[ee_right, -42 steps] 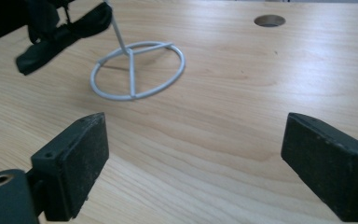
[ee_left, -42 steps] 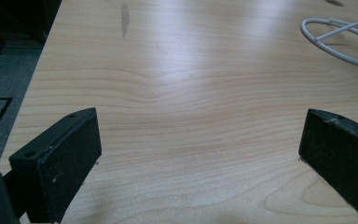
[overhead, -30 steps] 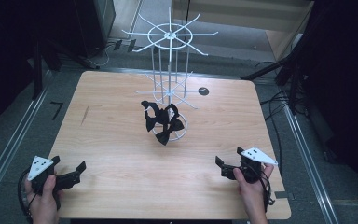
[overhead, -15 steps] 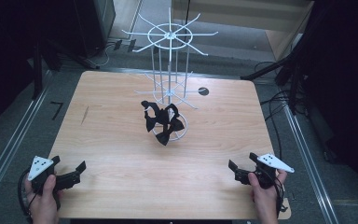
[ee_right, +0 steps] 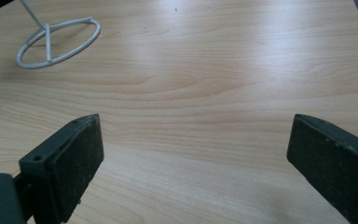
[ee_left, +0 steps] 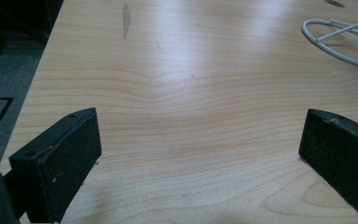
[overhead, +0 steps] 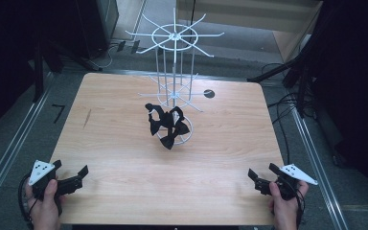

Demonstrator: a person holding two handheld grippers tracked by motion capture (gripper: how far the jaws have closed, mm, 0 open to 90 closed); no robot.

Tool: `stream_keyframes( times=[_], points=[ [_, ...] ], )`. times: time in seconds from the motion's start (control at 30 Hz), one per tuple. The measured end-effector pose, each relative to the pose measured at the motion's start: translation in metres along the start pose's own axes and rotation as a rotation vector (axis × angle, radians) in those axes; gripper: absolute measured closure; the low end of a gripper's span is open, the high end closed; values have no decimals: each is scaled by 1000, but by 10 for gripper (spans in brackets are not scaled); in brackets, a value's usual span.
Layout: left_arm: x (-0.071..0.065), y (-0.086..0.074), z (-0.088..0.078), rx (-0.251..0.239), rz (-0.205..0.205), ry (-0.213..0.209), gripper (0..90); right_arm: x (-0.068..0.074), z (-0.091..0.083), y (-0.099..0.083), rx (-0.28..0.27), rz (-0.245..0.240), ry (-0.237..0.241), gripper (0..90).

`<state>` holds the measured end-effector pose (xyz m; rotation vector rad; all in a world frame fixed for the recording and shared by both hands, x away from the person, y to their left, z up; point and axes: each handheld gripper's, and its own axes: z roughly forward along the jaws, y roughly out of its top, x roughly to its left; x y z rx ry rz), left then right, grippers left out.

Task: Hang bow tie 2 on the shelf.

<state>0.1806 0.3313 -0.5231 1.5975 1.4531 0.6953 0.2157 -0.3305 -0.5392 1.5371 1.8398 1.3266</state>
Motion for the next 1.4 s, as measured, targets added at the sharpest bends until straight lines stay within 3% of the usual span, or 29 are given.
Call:
stream_keyframes(
  times=[0.53,0.77,1.0,1.2,1.4],
  points=[
    [0,0,0,2,1,2,0,-27,-23,-16,17,17,-36,48],
    [0,0,0,2,-2,0,0,-37,-32,-22,26,-3,-58,58],
    [0,0,1,6,0,-1,0,-51,-42,-25,-3,52,-103,80],
    [0,1,2,14,0,-2,0,-55,-43,-25,-6,99,-118,130],
    [0,1,2,17,-3,-6,0,-54,-43,-25,-9,100,-129,131]
  ],
)
